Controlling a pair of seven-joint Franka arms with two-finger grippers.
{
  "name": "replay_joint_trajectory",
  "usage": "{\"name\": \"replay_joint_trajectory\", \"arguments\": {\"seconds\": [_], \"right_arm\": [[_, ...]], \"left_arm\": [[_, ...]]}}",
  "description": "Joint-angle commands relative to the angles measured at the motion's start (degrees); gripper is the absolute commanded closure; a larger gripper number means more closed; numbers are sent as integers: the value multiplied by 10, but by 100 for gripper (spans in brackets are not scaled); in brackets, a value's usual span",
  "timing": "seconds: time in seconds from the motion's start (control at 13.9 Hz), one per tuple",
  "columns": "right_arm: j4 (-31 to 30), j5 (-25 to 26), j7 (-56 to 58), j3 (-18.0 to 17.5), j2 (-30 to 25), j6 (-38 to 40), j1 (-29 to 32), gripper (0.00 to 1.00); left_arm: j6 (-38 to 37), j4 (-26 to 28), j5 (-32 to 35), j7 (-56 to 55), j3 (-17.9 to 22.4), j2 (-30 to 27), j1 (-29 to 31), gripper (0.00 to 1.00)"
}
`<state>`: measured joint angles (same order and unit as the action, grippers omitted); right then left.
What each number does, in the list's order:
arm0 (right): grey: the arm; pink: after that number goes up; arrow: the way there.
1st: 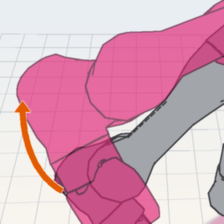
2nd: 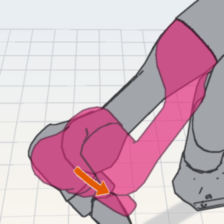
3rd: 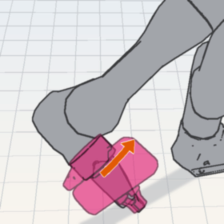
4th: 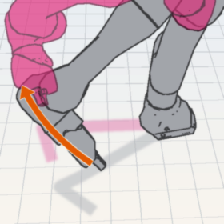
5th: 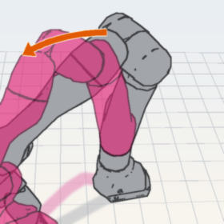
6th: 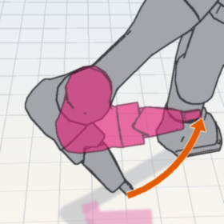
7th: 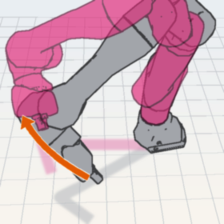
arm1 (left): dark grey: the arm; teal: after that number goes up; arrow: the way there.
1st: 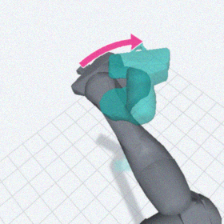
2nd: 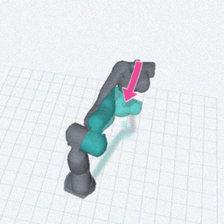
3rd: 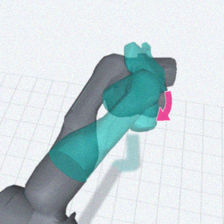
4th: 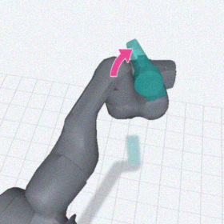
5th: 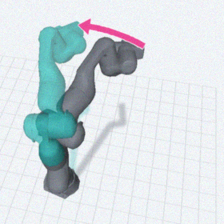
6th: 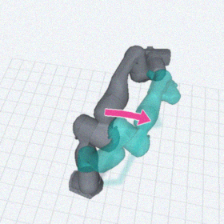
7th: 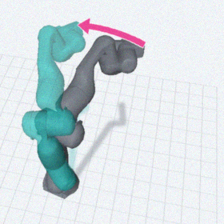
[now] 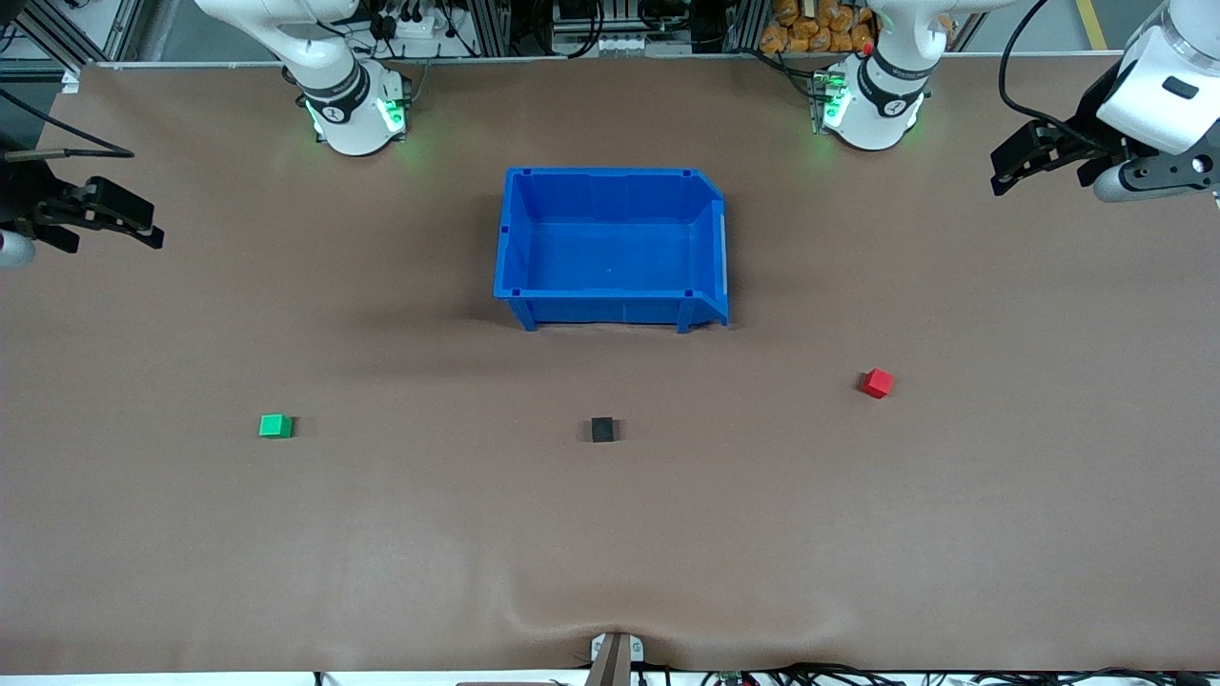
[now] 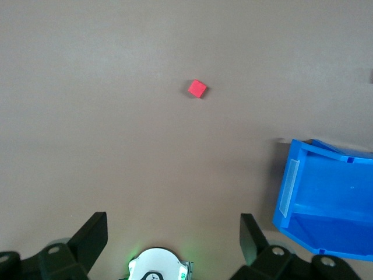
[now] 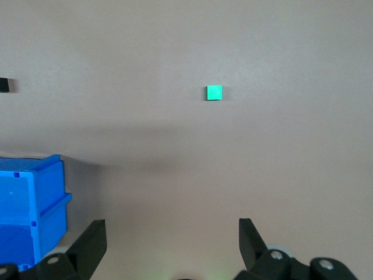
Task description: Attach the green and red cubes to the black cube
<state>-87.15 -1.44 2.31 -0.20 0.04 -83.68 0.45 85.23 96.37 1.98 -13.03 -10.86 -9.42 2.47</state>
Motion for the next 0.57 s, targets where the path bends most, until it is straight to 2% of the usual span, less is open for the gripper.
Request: {"name": "replay_joint_trajectory", "arguments": {"seconds": [0.0,0.5], "right_arm": [[-1,12,-12,-3,-11,11,-3,0],[-4,11,-5,-2,-8,26,-1,0]], "left_arm": [[-14,-14,-7,15,-1,5,5,0],[-13,-60,1,20,1,34,5,0]]}}
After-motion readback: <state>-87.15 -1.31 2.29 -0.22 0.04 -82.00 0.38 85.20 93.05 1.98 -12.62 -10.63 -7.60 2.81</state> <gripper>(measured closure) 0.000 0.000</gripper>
